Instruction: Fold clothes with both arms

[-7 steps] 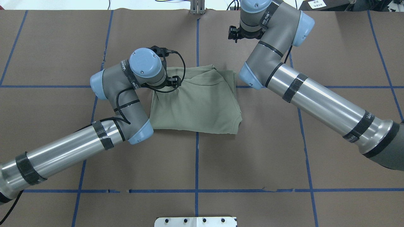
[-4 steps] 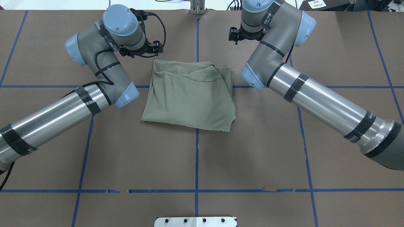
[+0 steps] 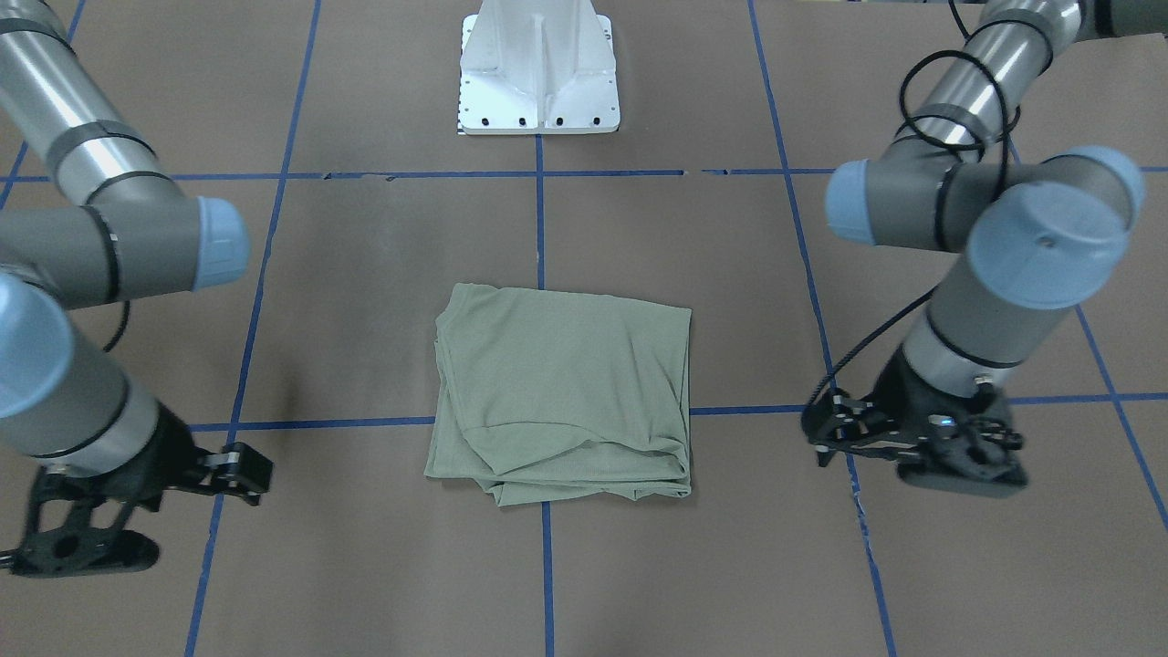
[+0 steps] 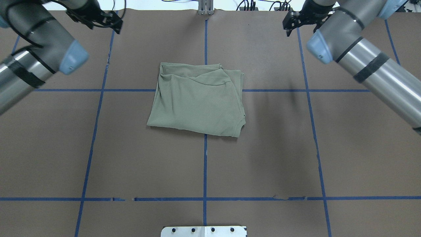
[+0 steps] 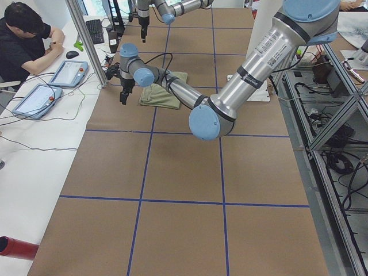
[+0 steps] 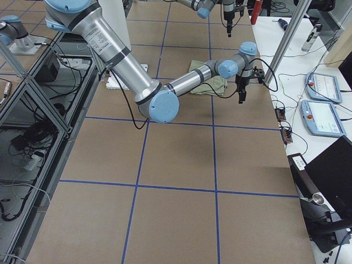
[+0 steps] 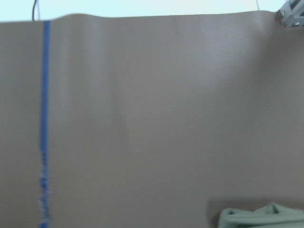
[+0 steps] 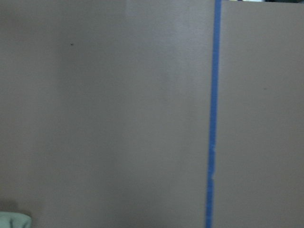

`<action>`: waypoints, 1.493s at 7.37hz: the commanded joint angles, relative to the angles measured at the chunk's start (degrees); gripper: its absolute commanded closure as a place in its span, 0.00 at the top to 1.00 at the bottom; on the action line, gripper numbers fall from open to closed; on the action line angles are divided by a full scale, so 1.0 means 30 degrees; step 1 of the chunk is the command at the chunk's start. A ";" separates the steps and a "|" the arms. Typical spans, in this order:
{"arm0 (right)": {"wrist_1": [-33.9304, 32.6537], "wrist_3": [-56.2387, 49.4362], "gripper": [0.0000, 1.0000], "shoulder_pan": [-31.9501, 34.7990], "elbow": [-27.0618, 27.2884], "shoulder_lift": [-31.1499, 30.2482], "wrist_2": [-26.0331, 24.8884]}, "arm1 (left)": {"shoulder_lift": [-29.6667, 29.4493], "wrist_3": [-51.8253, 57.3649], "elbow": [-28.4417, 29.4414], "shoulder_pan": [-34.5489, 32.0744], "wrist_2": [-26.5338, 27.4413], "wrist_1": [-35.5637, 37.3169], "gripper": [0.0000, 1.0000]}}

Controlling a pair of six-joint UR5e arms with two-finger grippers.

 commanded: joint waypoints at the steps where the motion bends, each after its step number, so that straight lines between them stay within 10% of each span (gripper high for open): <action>1: -0.3939 -0.7983 1.00 0.3876 0.2517 -0.2454 0.0728 | 0.2587 0.7553 -0.2531 -0.3858 -0.0897 0.2650 1.00; 3: -0.3546 -1.3990 1.00 0.7129 0.2876 -0.6747 0.2707 | 0.5689 1.3911 -0.2478 -0.7401 -0.2474 0.2774 1.00; 7: -0.3453 -1.5194 1.00 0.9574 0.6205 -1.3819 0.3805 | 1.1054 1.4467 -0.4027 -0.9880 -0.4771 0.2598 1.00; 11: -0.2582 -1.2706 1.00 0.9489 0.8530 -1.5532 0.3455 | 1.1737 1.2696 -0.4553 -1.0673 -0.4445 0.5000 1.00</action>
